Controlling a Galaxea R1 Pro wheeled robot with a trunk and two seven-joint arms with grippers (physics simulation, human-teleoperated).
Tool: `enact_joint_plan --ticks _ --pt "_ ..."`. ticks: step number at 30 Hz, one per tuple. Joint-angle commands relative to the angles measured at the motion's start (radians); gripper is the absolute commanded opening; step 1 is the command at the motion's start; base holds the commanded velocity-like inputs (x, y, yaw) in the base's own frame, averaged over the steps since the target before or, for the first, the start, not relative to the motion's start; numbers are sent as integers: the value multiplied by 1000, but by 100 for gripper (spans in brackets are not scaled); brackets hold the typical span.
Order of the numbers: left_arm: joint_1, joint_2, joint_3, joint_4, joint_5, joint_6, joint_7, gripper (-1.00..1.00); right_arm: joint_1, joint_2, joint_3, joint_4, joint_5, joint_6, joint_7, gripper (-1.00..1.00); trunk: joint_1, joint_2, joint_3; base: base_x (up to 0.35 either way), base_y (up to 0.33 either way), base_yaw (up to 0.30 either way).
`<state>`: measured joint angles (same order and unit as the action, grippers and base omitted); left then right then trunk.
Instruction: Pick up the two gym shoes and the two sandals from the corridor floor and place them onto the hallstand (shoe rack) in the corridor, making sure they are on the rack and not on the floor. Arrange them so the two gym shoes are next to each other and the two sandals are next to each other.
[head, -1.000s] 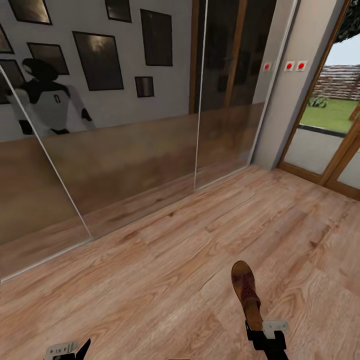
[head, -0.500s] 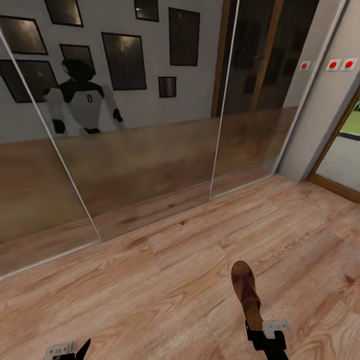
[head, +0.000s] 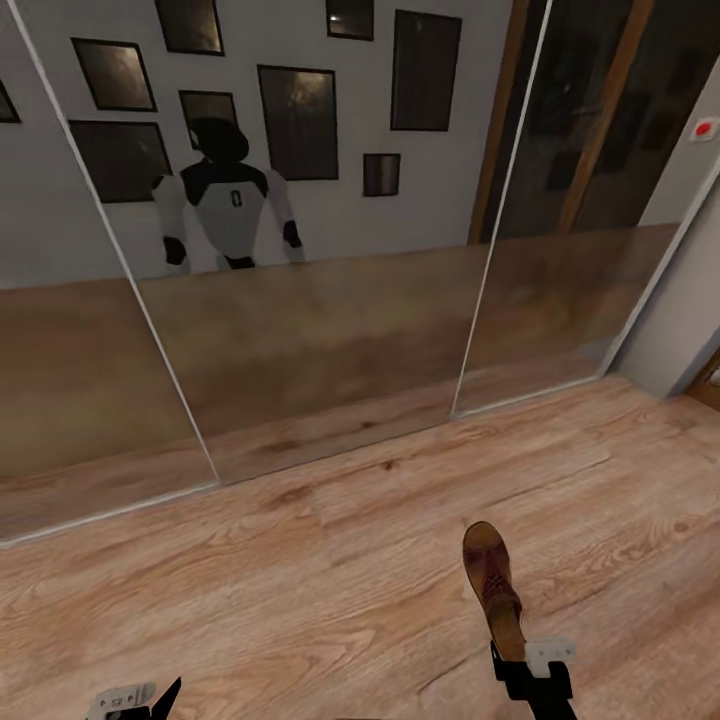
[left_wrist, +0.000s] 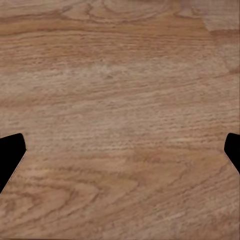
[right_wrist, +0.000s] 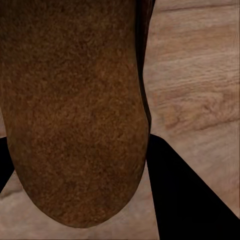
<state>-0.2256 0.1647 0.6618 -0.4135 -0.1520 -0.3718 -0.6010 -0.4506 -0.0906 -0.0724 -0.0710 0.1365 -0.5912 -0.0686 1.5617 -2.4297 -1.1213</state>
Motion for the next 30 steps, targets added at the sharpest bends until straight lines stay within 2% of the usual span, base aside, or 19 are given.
enact_joint_plan --ticks 1,30 --pt "-1 -1 9 1 -11 -6 -5 100 0 0 -7 0 8 -2 -1 -100 0 0 -1 73 -28 277" --pt "-1 -1 9 1 -11 -6 -5 100 0 0 -7 0 8 -2 -2 -100 0 0 -1 6 -2 277"
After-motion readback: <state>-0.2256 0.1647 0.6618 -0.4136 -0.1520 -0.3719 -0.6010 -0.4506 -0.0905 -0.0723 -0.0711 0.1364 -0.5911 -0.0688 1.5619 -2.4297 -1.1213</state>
